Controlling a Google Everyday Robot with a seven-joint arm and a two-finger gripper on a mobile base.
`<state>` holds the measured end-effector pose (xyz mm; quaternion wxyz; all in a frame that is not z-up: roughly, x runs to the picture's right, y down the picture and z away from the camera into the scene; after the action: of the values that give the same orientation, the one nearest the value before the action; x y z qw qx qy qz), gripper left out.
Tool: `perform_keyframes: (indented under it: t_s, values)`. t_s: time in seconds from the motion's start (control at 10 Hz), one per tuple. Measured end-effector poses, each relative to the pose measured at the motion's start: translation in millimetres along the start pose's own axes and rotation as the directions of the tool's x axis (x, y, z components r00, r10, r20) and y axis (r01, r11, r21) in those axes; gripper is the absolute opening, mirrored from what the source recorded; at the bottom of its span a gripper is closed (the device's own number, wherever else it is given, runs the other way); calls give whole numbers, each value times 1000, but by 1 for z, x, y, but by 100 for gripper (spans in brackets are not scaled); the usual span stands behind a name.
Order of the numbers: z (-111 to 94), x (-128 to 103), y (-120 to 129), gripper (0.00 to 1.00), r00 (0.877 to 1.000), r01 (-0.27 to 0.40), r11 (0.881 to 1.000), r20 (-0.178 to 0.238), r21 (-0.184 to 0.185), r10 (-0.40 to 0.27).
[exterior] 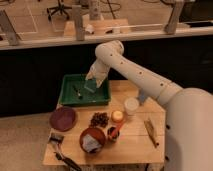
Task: Place sponge in plastic cup
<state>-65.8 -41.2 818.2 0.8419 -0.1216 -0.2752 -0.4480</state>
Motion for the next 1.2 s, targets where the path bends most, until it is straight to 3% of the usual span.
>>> perform_keyframes:
  t_s: [0.2,0.4,0.6,1.2]
  values:
    - [26,0,2,80,999,-41,999,11,-36,41]
    - [52,-4,-9,80,986,-161,985,26,-66,163]
    - [57,-3,-11,80,979,-202,976,27,-76,204]
    - [57,-2,-9,80,978,-204,976,26,-76,207]
